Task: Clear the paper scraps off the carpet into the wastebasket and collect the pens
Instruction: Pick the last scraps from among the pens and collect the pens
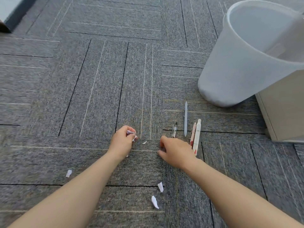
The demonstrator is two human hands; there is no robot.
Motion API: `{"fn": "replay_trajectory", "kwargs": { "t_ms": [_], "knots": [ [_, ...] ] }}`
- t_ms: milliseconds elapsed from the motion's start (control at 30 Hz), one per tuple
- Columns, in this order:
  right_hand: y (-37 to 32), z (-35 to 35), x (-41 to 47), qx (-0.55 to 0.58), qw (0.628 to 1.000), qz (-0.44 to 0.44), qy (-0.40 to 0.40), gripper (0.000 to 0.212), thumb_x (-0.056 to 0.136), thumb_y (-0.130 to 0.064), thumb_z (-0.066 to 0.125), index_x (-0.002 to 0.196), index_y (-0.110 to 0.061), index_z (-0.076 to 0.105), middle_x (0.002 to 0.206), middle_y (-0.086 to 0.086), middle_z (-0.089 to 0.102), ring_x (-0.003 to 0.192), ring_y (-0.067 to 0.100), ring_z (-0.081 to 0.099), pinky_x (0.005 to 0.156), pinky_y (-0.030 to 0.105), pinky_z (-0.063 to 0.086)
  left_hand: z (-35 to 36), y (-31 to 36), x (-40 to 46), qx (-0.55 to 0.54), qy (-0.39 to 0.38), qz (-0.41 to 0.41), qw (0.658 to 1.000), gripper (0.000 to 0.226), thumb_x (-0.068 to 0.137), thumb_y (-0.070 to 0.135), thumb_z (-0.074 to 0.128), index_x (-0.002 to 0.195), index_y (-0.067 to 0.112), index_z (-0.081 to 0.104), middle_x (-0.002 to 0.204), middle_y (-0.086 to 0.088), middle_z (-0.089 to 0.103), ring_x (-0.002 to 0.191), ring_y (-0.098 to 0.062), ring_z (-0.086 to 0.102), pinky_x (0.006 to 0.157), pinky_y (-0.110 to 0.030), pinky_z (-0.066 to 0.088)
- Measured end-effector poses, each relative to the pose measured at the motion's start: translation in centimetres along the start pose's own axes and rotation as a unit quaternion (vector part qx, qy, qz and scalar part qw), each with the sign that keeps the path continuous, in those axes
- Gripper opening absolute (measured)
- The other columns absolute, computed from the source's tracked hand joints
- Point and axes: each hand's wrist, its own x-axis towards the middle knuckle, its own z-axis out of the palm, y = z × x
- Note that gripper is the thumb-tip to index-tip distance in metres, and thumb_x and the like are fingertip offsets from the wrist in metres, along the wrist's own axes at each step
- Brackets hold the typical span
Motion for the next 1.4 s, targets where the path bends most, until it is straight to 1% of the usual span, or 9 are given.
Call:
{"fn": "replay_trajectory", "kwargs": {
  "t_ms": [200, 367, 533, 700, 833, 1000, 1133, 1267, 1400],
  "knots": [
    [-0.4, 0.5, 0.0, -0.054, 0.997, -0.049, 0.025, 0.015, 0.099, -0.029, 0.046, 0.092, -0.017, 0.051, 0.091, 0.001, 0.064, 0.081, 0.024, 0.062, 0.068, 0.037, 0.052, 0.9, 0.0, -0.9, -0.004, -0.015, -0.002, 1.000, 0.033, 0.088, 0.000, 0.029, 0.076, 0.024, 0.049, 0.068, -0.006, 0.050, 0.060, -0.021, 0.042, 0.055, -0.037, 0.035],
    [-0.8, 1.3, 0.1, 0.225, 0.973, 0.028, 0.045, 0.014, 0.093, -0.019, 0.047, 0.081, -0.013, 0.052, 0.075, -0.001, 0.060, 0.063, 0.016, 0.051, 0.058, 0.032, 0.043, -0.1, -0.1, -1.7, -0.057, 0.034, -0.017, 0.998, 0.023, 0.071, 0.014, 0.029, 0.057, 0.021, 0.046, 0.055, -0.004, 0.040, 0.057, -0.021, 0.036, 0.056, -0.037, 0.029],
    [-1.4, 1.1, 0.4, 0.416, 0.901, 0.095, 0.083, 0.016, 0.078, -0.004, 0.053, 0.068, -0.013, 0.044, 0.063, 0.002, 0.045, 0.058, 0.015, 0.037, 0.055, 0.032, 0.034, -0.9, -0.2, -2.3, 0.007, 0.062, 0.017, 0.998, 0.039, 0.097, 0.024, 0.039, 0.059, 0.013, 0.038, 0.053, 0.000, 0.036, 0.052, -0.018, 0.031, 0.050, -0.030, 0.024],
    [-2.7, 1.0, 2.1, 0.315, 0.946, 0.063, 0.051, 0.019, 0.089, -0.008, 0.041, 0.087, -0.011, 0.060, 0.069, -0.001, 0.056, 0.060, 0.016, 0.046, 0.057, 0.032, 0.037, -1.9, -2.4, -2.7, 0.204, 0.077, 0.067, 0.974, 0.032, 0.101, 0.026, 0.030, 0.077, 0.016, 0.049, 0.066, 0.000, 0.054, 0.055, -0.015, 0.048, 0.050, -0.031, 0.036],
    [-3.5, 1.2, 2.7, 0.172, 0.984, 0.002, 0.037, 0.010, 0.099, -0.024, 0.046, 0.101, -0.019, 0.053, 0.066, -0.008, 0.055, 0.053, 0.011, 0.046, 0.047, 0.030, 0.035, -2.3, -3.7, -4.3, 0.298, 0.038, 0.132, 0.945, 0.021, 0.101, 0.024, 0.029, 0.092, 0.019, 0.048, 0.079, 0.004, 0.055, 0.064, -0.016, 0.054, 0.053, -0.031, 0.041],
    [-4.2, 1.6, 3.3, 0.059, 0.996, -0.032, 0.059, 0.009, 0.098, -0.029, 0.051, 0.095, -0.022, 0.047, 0.083, -0.001, 0.065, 0.071, 0.024, 0.058, 0.058, 0.035, 0.048, -2.5, -4.6, -4.9, 0.392, -0.014, 0.178, 0.902, 0.024, 0.095, 0.046, 0.041, 0.099, 0.022, 0.041, 0.086, 0.007, 0.056, 0.071, -0.016, 0.056, 0.053, -0.029, 0.040],
    [-4.4, 1.8, 3.7, -0.002, 0.998, -0.051, 0.044, 0.008, 0.100, -0.023, 0.044, 0.095, -0.018, 0.047, 0.087, 0.002, 0.065, 0.070, 0.024, 0.059, 0.062, 0.039, 0.053, -2.1, -4.4, -4.7, 0.433, -0.019, 0.196, 0.880, 0.019, 0.098, 0.040, 0.038, 0.097, 0.021, 0.040, 0.090, 0.003, 0.058, 0.075, -0.019, 0.057, 0.056, -0.030, 0.039],
    [-4.1, 1.9, 3.2, 0.218, 0.976, 0.020, 0.019, 0.015, 0.101, -0.021, 0.042, 0.094, -0.011, 0.049, 0.080, 0.004, 0.061, 0.062, 0.017, 0.050, 0.054, 0.032, 0.041, -2.2, -4.3, -4.7, 0.446, -0.026, 0.202, 0.871, 0.016, 0.101, 0.029, 0.032, 0.100, 0.017, 0.042, 0.091, 0.000, 0.058, 0.075, -0.022, 0.059, 0.058, -0.031, 0.043],
    [-3.5, 2.0, 2.1, 0.517, 0.850, 0.105, 0.005, 0.010, 0.097, -0.008, 0.048, 0.090, -0.003, 0.054, 0.075, 0.005, 0.062, 0.050, 0.011, 0.043, 0.046, 0.025, 0.039, -2.8, -4.3, -4.7, 0.339, 0.002, 0.145, 0.929, 0.015, 0.101, 0.023, 0.032, 0.088, 0.016, 0.035, 0.070, 0.005, 0.044, 0.054, -0.011, 0.041, 0.046, -0.024, 0.028]
  ]
}}
